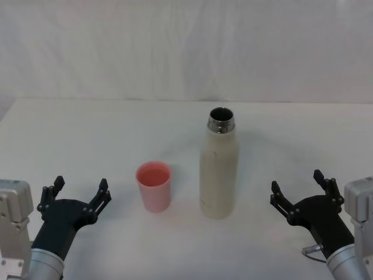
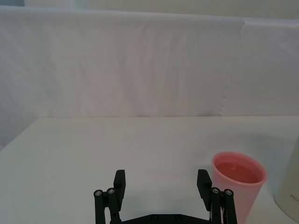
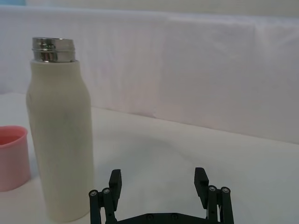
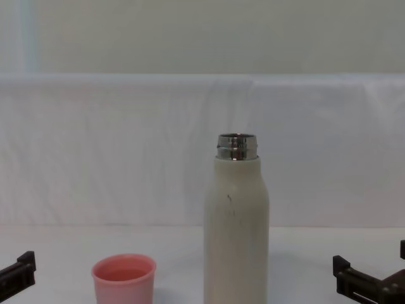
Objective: Grasp the thermos with one hand and pour water into the cup lid.
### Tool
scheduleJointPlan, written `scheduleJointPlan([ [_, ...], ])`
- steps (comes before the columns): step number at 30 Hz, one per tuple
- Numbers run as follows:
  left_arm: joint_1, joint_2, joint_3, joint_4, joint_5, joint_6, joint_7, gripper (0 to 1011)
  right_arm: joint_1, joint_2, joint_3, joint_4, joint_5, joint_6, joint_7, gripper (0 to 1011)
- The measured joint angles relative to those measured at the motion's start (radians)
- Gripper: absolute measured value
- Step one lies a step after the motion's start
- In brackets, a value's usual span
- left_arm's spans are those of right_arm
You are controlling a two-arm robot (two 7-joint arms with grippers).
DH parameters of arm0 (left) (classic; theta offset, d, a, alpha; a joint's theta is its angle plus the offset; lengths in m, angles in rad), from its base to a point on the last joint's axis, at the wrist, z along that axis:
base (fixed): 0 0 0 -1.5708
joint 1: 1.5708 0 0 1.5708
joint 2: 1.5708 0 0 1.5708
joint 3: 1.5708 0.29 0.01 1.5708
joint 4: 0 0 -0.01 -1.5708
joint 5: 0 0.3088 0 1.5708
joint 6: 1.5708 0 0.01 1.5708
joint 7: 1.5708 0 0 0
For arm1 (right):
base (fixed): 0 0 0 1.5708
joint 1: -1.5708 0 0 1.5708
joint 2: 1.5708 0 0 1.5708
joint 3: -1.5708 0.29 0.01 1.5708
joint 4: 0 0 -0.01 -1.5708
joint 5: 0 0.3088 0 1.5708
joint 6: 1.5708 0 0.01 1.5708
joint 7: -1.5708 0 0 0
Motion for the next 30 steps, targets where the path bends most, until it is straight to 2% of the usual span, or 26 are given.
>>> scheduleJointPlan([
  [14,0.0,0.0,0.0,0.0,0.0,0.0,0.0,1001,-0.049,0.041,0.035,-0.089,-0.017,0.049,0.099,1002],
  [24,0.0,0.0,0.0,0.0,0.0,0.0,0.0,1001,-0.049,0.06,0.051,-0.122,0.064,0.108,0.213,1002],
  [30,0.0,0.0,0.0,0.0,0.0,0.0,0.0,1001,-0.008,0.063,0.024,-0.102,0.104,0.141,0.254,1002],
])
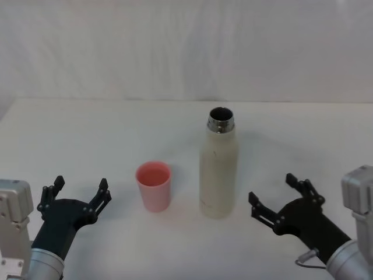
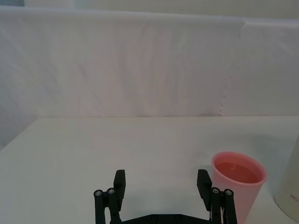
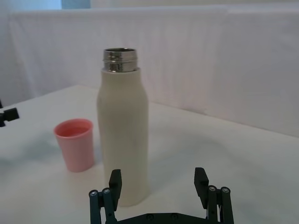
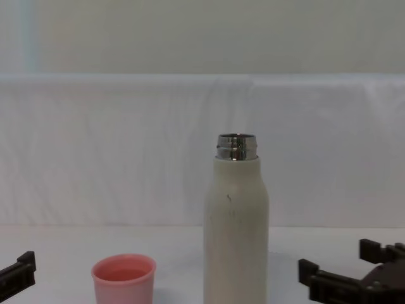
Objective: Grasp the thermos with one hand and pour water into the cup lid.
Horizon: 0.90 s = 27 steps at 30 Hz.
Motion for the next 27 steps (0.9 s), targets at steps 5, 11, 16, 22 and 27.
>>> scheduleJointPlan([
  [5,0.0,0.0,0.0,0.0,0.0,0.0,0.0,1001,0.041,-0.005,-0.032,0.033,0.014,0.015,0.011,1002],
  [11,0.0,0.0,0.0,0.0,0.0,0.0,0.0,1001,0.08,-0.017,-0.058,0.071,0.025,0.023,0.012,1002],
  [16,0.0,0.0,0.0,0.0,0.0,0.0,0.0,1001,0.108,-0.027,-0.08,0.101,0.025,0.025,0.009,1002],
  [22,0.0,0.0,0.0,0.0,0.0,0.0,0.0,1001,0.144,-0.039,-0.099,0.133,0.029,0.029,0.006,1002],
  [27,0.0,0.0,0.0,0.0,0.0,0.0,0.0,1001,0.167,-0.046,-0.11,0.153,0.031,0.032,0.002,1002],
])
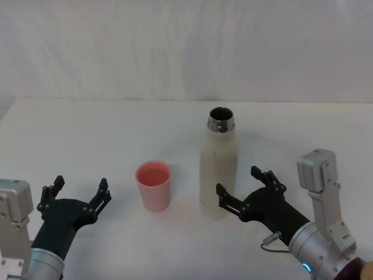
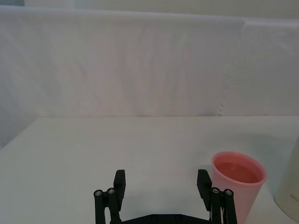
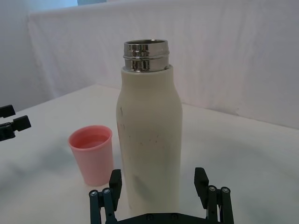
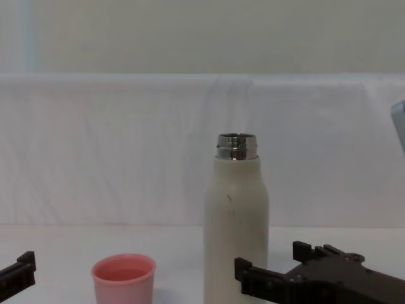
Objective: Grasp the thermos with one hand and pour water into the cup lid.
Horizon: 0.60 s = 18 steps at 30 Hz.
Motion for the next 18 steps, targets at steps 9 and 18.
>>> scheduleJointPlan([
  [9,0.0,0.0,0.0,0.0,0.0,0.0,0.0,1001,0.031,-0.015,-0.017,0.033,0.0,0.0,-0.007,1002],
  [18,0.0,0.0,0.0,0.0,0.0,0.0,0.0,1001,0.057,-0.03,-0.027,0.065,-0.001,-0.003,-0.014,1002],
])
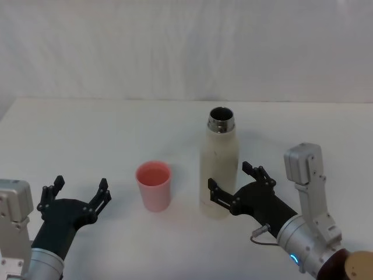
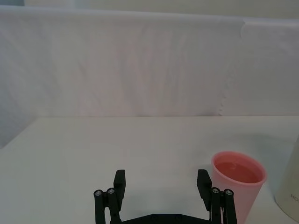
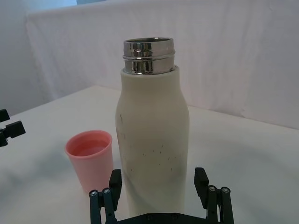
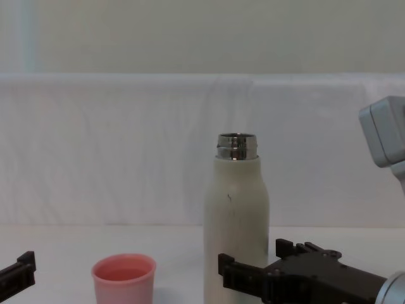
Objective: Grasp the thermos with one hand and pour water into the cup lid.
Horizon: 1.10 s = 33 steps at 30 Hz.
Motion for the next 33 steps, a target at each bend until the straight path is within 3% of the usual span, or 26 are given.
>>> scheduleJointPlan([
  [33,0.0,0.0,0.0,0.0,0.0,0.0,0.0,1001,0.055,-0.045,-0.017,0.069,-0.02,0.004,-0.017,1001],
])
